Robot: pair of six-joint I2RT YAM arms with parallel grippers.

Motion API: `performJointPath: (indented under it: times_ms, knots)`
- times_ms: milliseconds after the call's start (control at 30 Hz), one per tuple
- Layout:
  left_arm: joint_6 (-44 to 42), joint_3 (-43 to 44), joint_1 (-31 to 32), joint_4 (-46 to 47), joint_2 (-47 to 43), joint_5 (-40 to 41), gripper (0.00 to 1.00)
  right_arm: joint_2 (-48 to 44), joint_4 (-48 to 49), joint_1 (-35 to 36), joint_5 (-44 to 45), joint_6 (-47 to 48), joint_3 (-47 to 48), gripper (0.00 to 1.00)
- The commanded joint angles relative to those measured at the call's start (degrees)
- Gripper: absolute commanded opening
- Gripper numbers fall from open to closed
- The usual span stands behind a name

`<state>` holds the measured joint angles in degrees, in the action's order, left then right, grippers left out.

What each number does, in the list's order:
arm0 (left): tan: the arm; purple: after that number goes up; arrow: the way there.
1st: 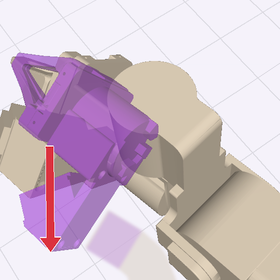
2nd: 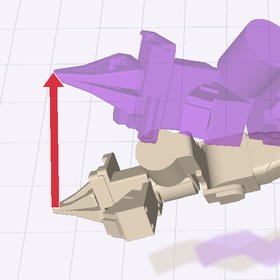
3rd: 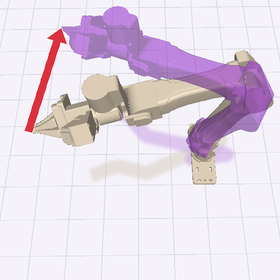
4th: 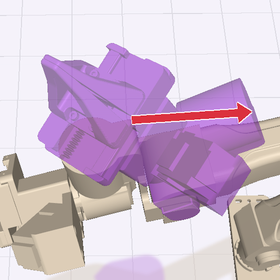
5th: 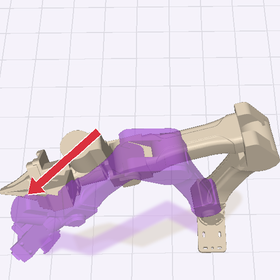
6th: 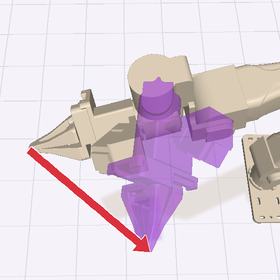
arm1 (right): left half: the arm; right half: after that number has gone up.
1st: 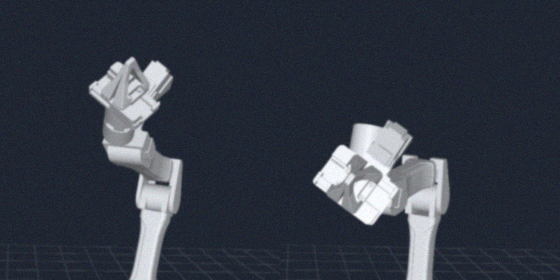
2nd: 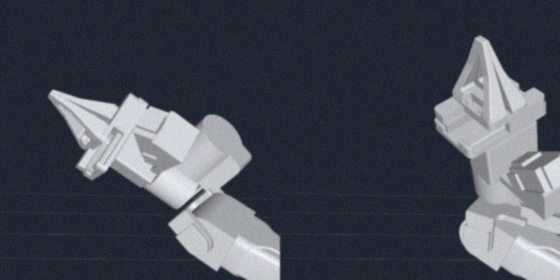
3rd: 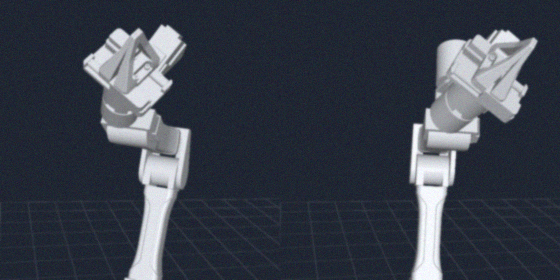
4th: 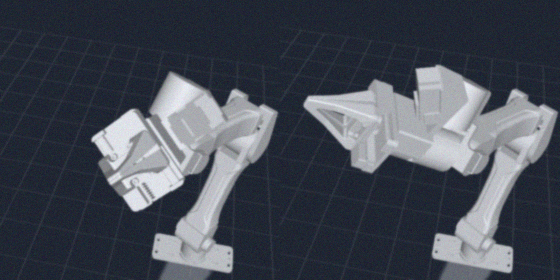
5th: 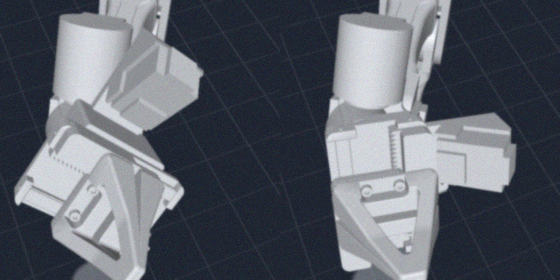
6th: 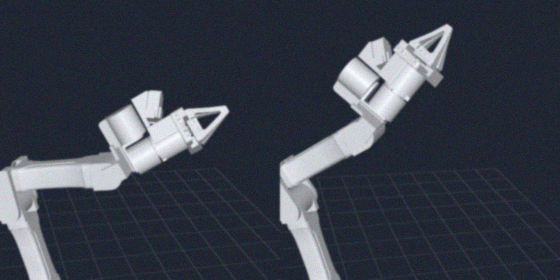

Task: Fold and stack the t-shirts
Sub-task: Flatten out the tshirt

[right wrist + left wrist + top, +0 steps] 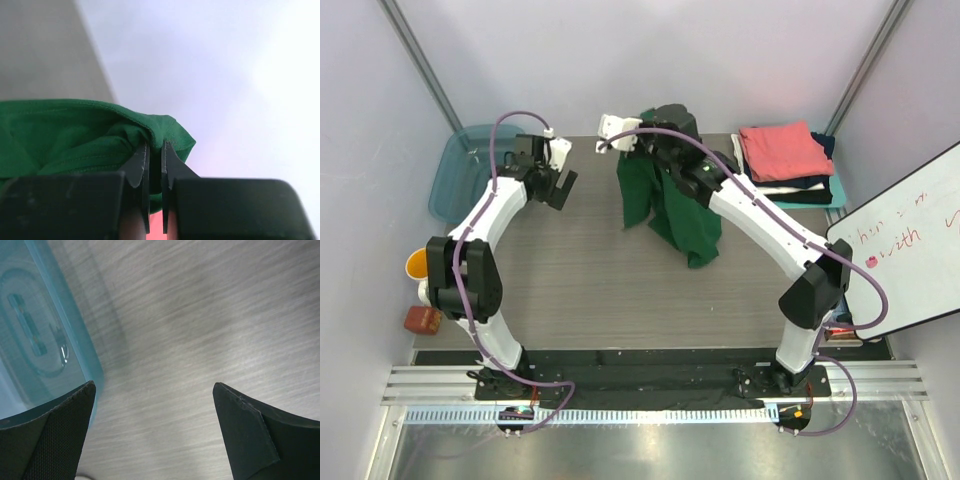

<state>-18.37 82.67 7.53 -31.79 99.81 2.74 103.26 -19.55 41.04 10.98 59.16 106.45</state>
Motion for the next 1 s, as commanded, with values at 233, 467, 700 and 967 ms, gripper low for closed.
performJointPath:
  times_ms: [233,467,700,967]
  knots:
    - [-0.17,9.0,1.7,2.0,3.63,-4.32,1.0,-1.92,19.03,0.27,-5.8,14.93,13.94,0.01]
    - [1.49,8.56,2.84,3.05,3.46,-7.83,1.0,-6.4,16.65,-0.17,-3.52,18.27,14.33,0.01]
    - [4.66,7.77,3.72,3.75,2.23,-31.19,1.0,-12.38,18.49,-1.48,-0.44,19.24,4.64,0.01]
    - [-0.52,9.86,10.83,2.61,8.55,-32.8,1.0,-14.83,19.29,-4.83,-0.17,25.73,4.57,0.01]
